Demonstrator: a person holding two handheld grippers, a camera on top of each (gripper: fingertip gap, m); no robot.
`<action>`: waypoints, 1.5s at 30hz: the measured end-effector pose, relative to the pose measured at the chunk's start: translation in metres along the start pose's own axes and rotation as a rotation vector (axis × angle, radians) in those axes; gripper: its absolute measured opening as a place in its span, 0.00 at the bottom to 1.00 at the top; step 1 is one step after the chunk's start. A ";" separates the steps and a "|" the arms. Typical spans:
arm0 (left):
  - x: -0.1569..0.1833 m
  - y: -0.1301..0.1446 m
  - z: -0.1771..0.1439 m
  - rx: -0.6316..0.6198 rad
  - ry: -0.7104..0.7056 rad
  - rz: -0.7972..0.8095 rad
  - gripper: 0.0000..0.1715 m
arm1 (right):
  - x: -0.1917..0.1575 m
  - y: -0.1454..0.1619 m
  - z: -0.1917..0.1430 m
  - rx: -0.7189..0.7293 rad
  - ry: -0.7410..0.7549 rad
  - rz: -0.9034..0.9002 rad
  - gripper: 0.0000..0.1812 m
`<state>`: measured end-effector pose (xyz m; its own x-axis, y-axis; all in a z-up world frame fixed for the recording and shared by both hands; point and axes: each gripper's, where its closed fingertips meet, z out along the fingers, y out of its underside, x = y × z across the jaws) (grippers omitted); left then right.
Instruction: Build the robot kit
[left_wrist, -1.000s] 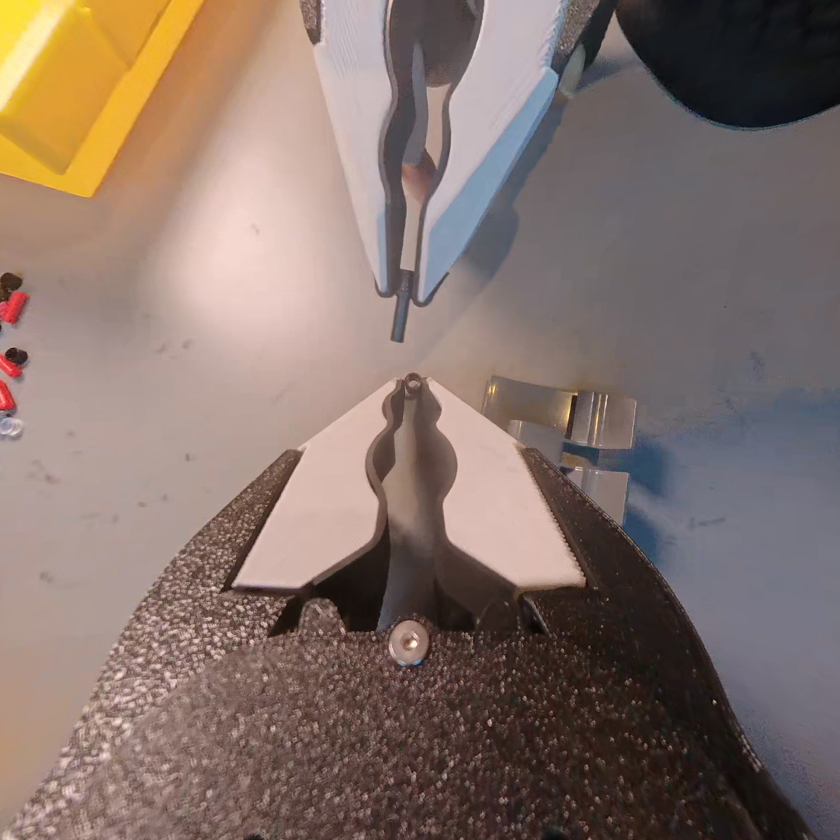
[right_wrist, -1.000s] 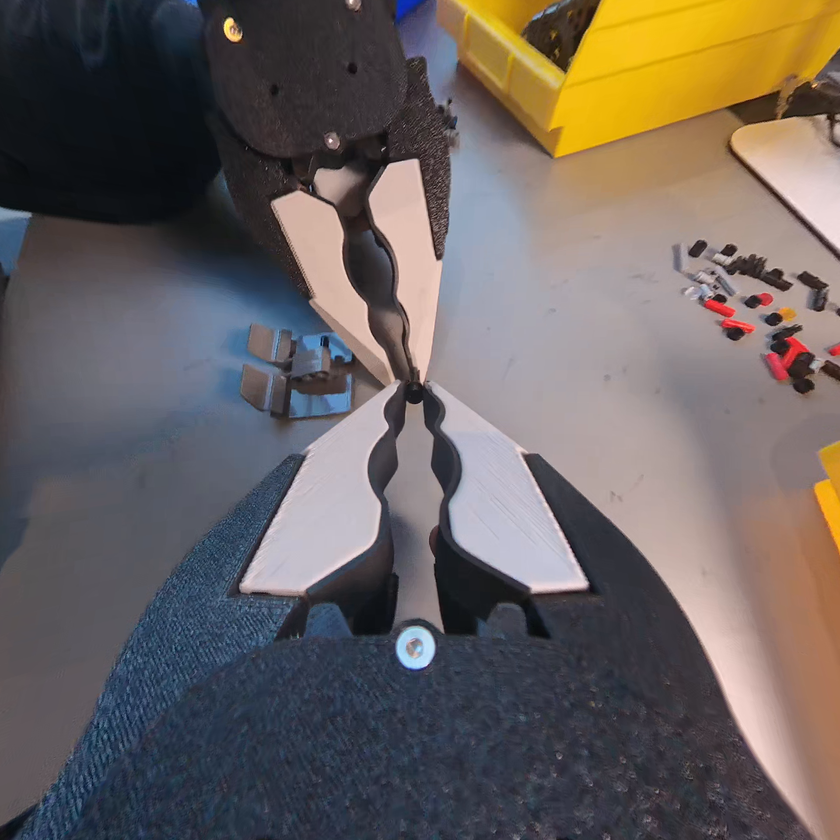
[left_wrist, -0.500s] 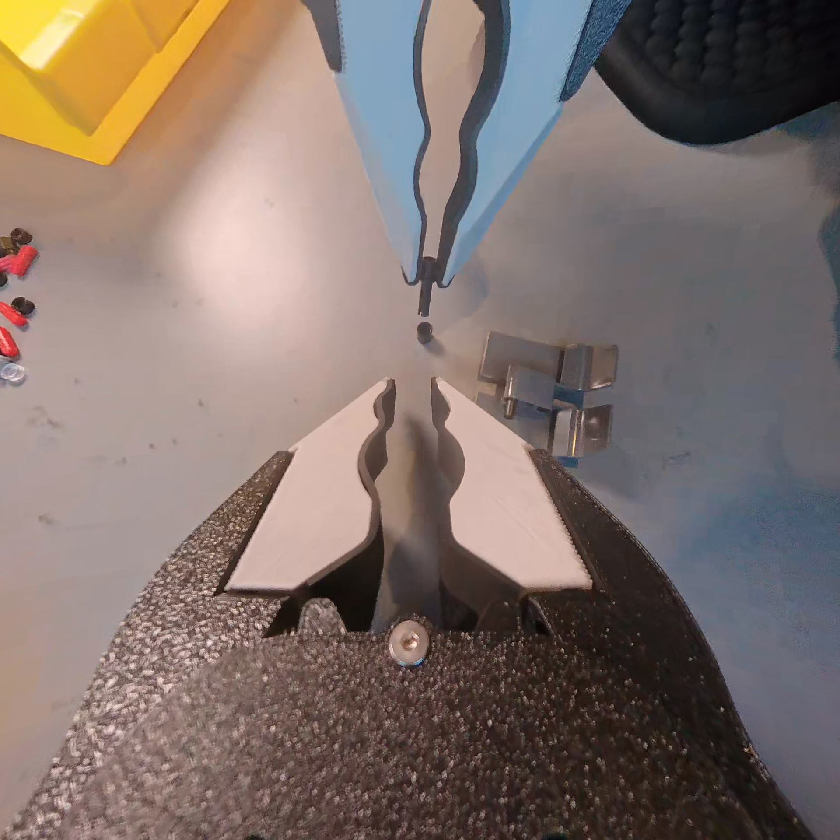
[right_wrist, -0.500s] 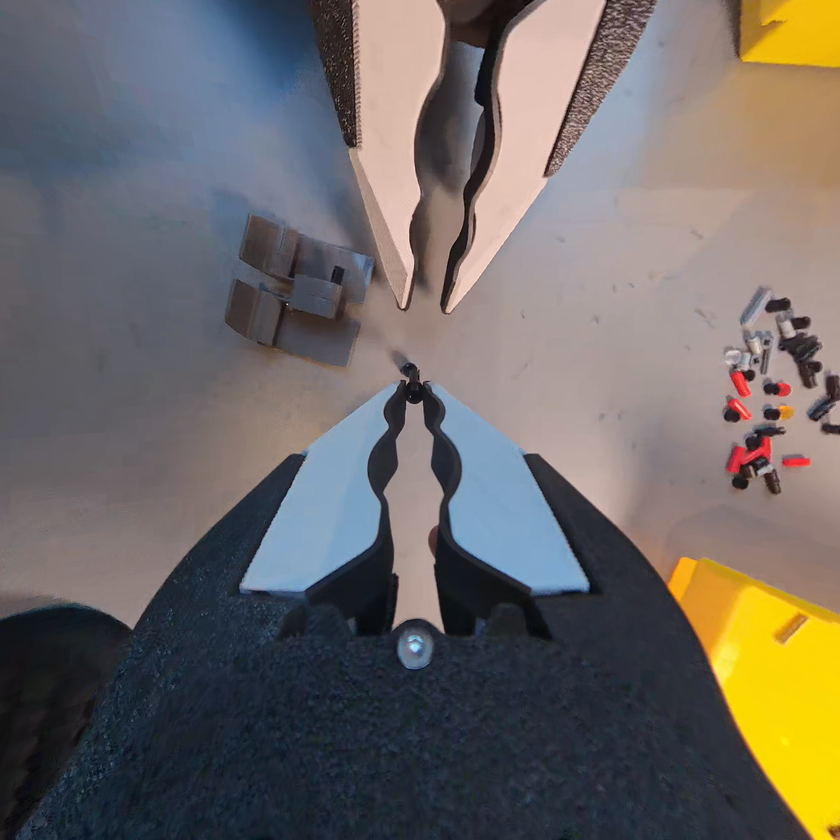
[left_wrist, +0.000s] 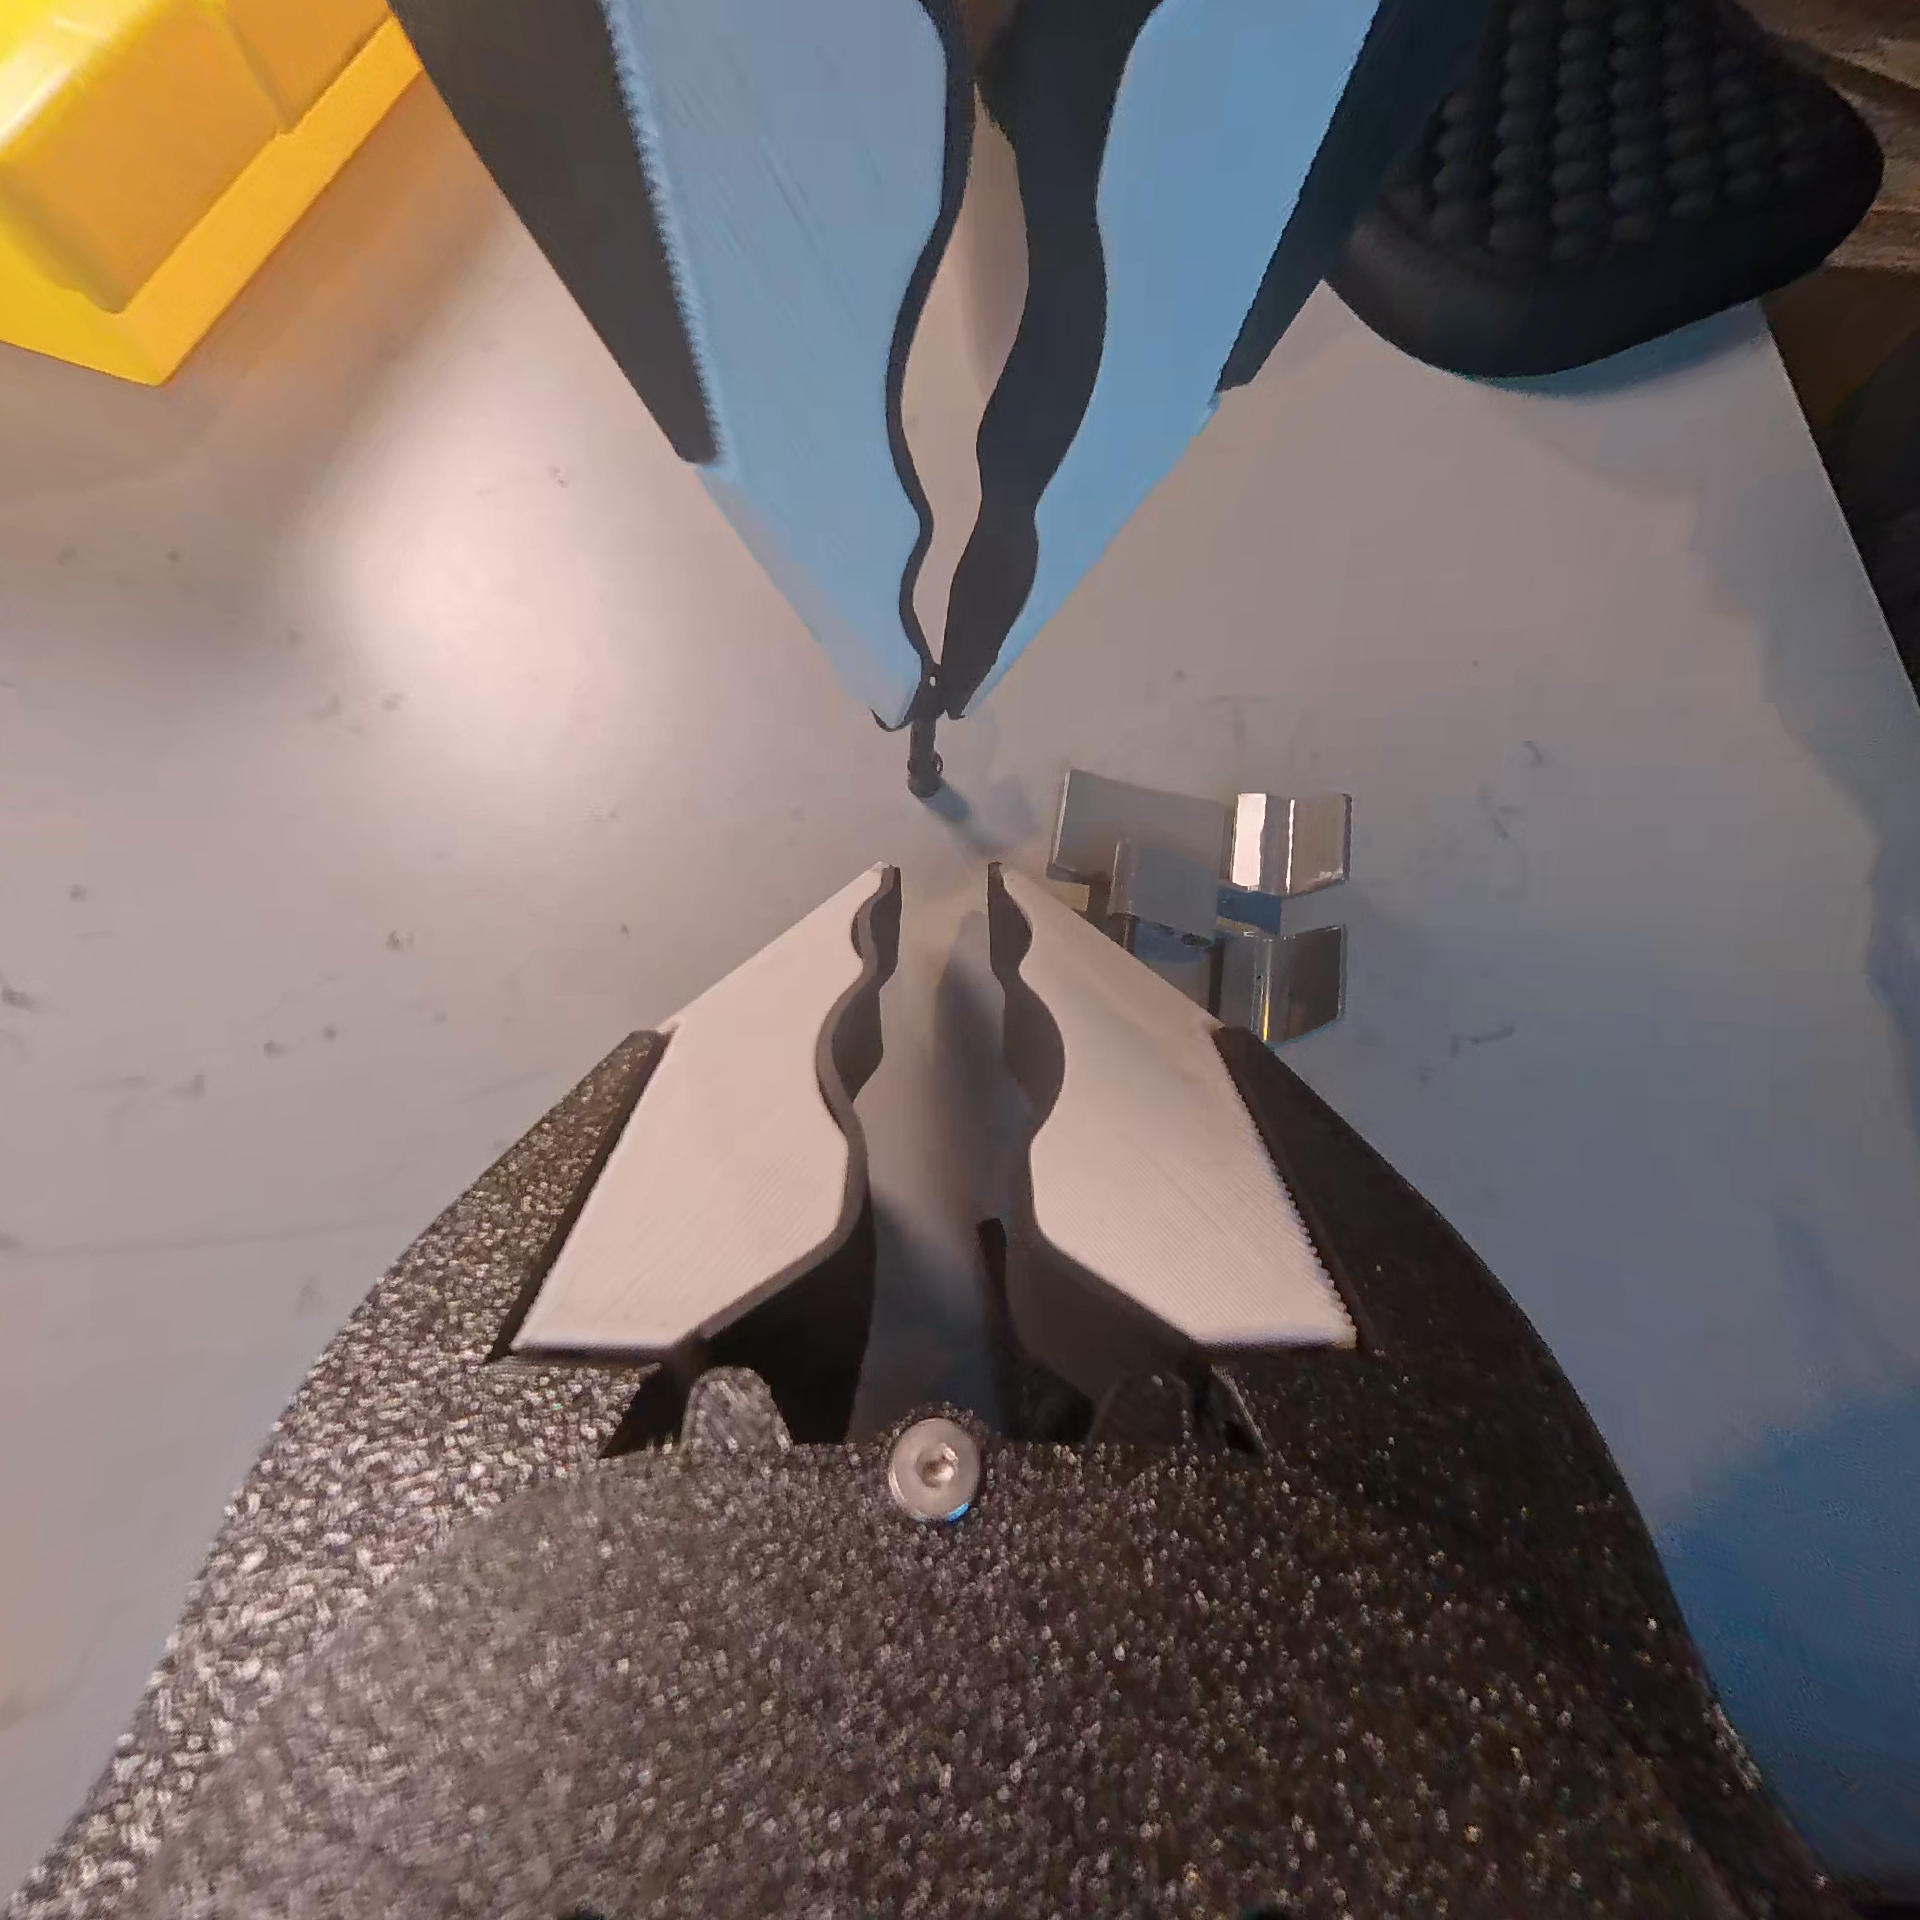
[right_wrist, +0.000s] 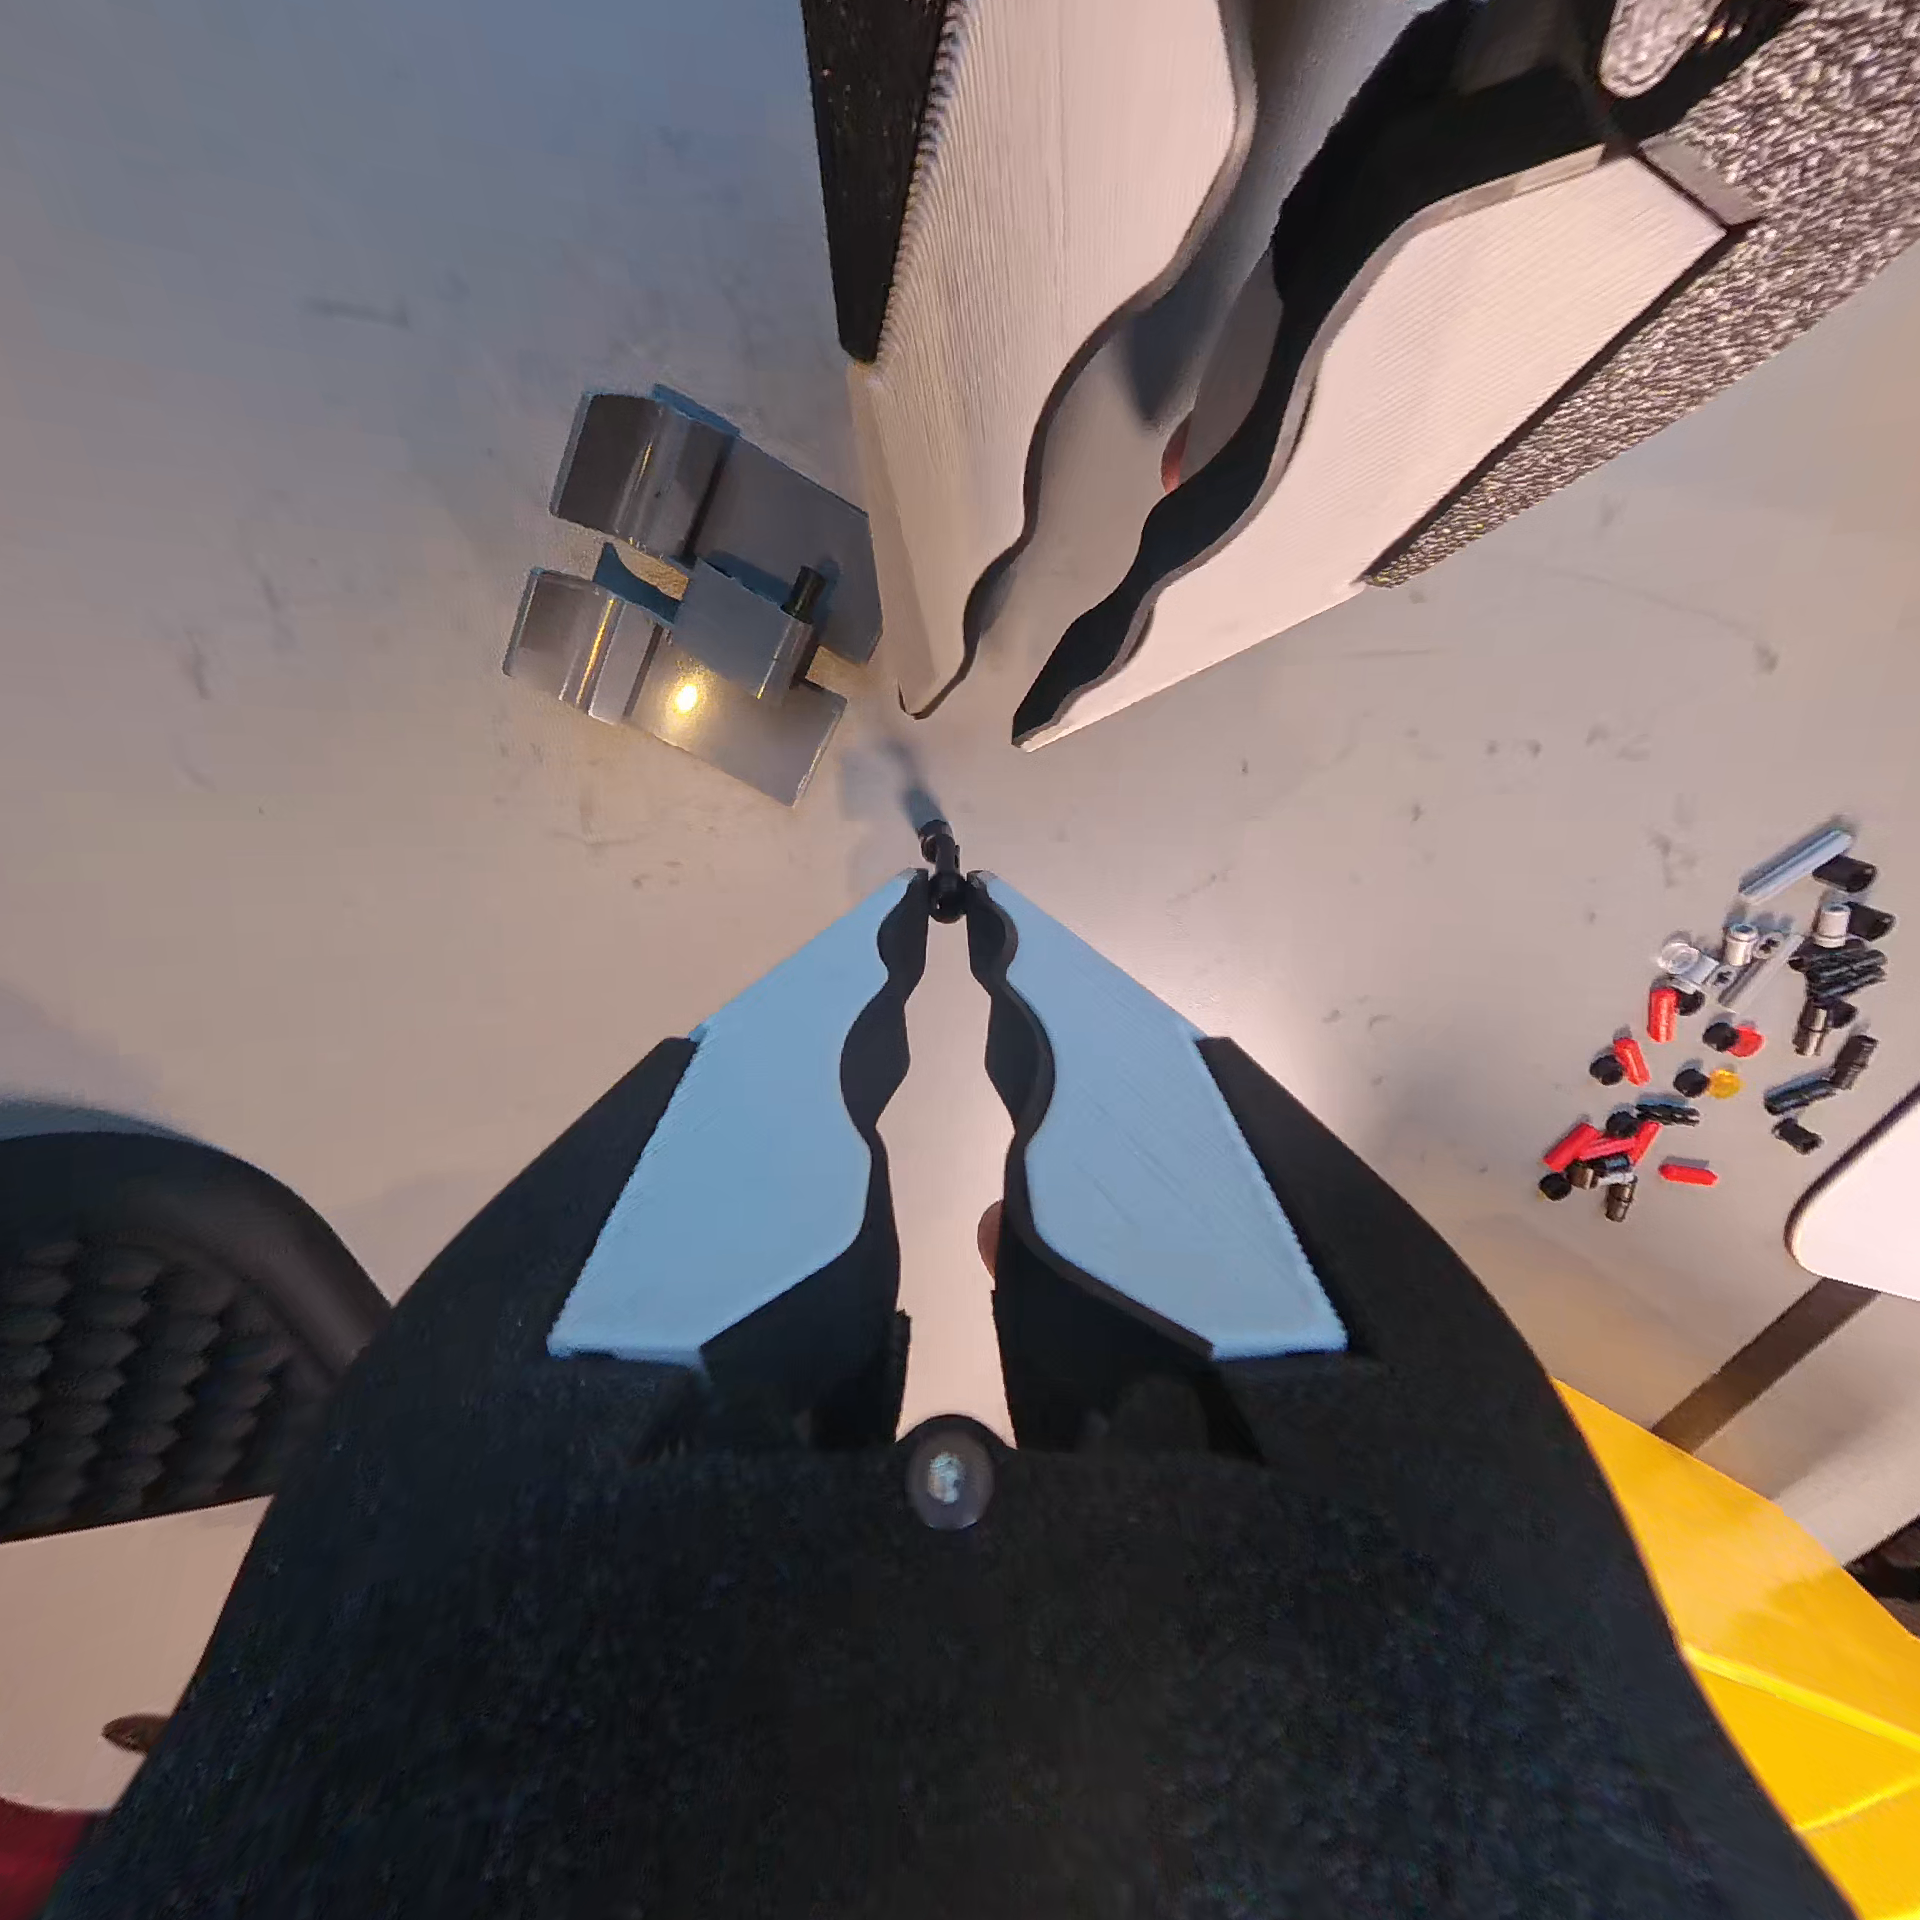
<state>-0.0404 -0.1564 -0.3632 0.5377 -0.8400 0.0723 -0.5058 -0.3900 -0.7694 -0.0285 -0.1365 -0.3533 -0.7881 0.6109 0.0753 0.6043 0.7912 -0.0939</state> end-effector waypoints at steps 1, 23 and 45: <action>-0.001 0.000 0.000 0.002 0.000 -0.002 0.09 | 0.000 0.001 0.000 -0.010 -0.003 -0.004 0.04; -0.020 0.006 -0.018 0.019 -0.050 -0.031 0.09 | -0.005 -0.001 0.006 -0.083 -0.033 -0.075 0.04; -0.021 0.015 -0.016 -0.009 -0.052 -0.038 0.09 | -0.005 -0.001 0.013 0.024 -0.045 0.008 0.03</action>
<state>-0.0697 -0.1508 -0.3660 0.5907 -0.8040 0.0682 -0.4906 -0.4250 -0.7607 -0.0266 -0.1403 -0.3665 -0.7878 0.6153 0.0301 0.6084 0.7848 -0.1181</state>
